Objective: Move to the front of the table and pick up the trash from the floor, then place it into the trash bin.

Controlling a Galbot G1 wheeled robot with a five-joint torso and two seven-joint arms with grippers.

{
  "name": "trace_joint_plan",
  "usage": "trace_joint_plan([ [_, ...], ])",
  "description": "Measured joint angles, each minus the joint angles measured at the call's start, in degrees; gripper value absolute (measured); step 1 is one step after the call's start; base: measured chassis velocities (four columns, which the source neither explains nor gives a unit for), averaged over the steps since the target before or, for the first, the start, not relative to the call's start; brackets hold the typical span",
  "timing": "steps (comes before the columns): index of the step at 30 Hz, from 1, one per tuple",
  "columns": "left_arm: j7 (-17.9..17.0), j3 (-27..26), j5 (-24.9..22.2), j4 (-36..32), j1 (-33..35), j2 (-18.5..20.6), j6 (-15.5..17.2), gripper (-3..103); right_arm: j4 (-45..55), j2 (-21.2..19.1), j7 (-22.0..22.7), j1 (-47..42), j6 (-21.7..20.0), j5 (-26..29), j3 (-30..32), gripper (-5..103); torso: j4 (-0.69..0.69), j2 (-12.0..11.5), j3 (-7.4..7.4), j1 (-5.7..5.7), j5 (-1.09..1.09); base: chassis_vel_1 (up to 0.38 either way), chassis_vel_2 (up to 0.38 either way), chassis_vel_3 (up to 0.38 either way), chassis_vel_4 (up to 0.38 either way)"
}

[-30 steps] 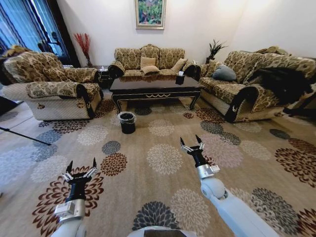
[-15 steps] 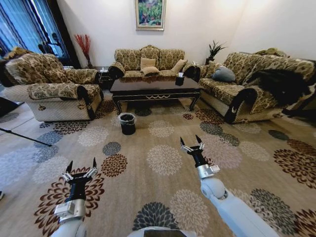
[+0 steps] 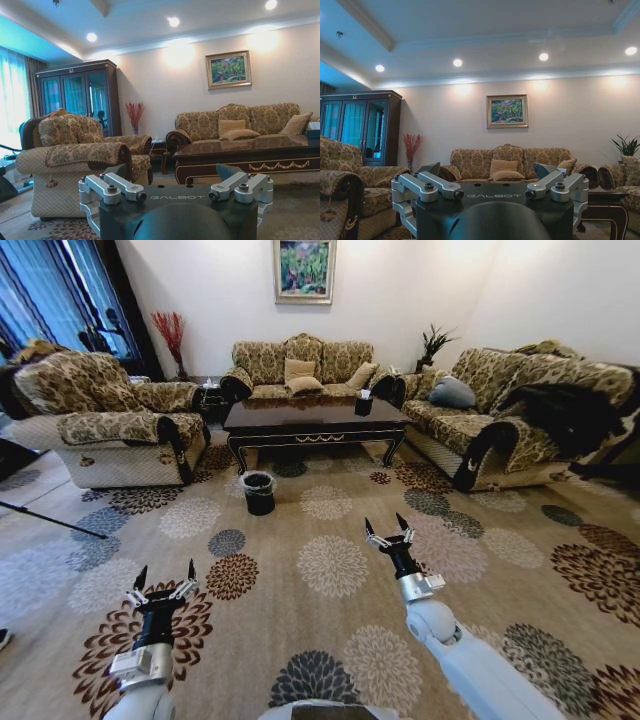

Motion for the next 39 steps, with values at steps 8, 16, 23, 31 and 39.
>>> trace_joint_plan([
  [8, 0.0, 0.0, 0.0, 0.0, 0.0, 0.0, 0.0, 100, 0.0, 0.0, 0.0, 0.0, 0.0, 0.0, 0.0, 100, 0.00, 2.1, 1.23, 0.88, 0.00, 0.000, 0.000, 0.000, 0.000],
  [16, 0.0, 0.0, 0.0, 0.0, 0.0, 0.0, 0.0, 100, 0.0, 0.0, 0.0, 0.0, 0.0, 0.0, 0.0, 100, 0.00, 3.9, 2.22, 1.66, 0.00, 0.000, 0.000, 0.000, 0.000],
  [23, 0.0, 0.0, 0.0, 0.0, 0.0, 0.0, 0.0, 100, 0.0, 0.0, 0.0, 0.0, 0.0, 0.0, 0.0, 100, 0.00, 5.8, 3.34, 2.48, 0.00, 0.000, 0.000, 0.000, 0.000],
  [31, 0.0, 0.0, 0.0, 0.0, 0.0, 0.0, 0.0, 100, 0.0, 0.0, 0.0, 0.0, 0.0, 0.0, 0.0, 100, 0.00, 7.7, 4.42, 3.27, 0.00, 0.000, 0.000, 0.000, 0.000],
  [39, 0.0, 0.0, 0.0, 0.0, 0.0, 0.0, 0.0, 100, 0.0, 0.0, 0.0, 0.0, 0.0, 0.0, 0.0, 100, 0.00, 9.8, 5.66, 4.20, 0.00, 0.000, 0.000, 0.000, 0.000],
])
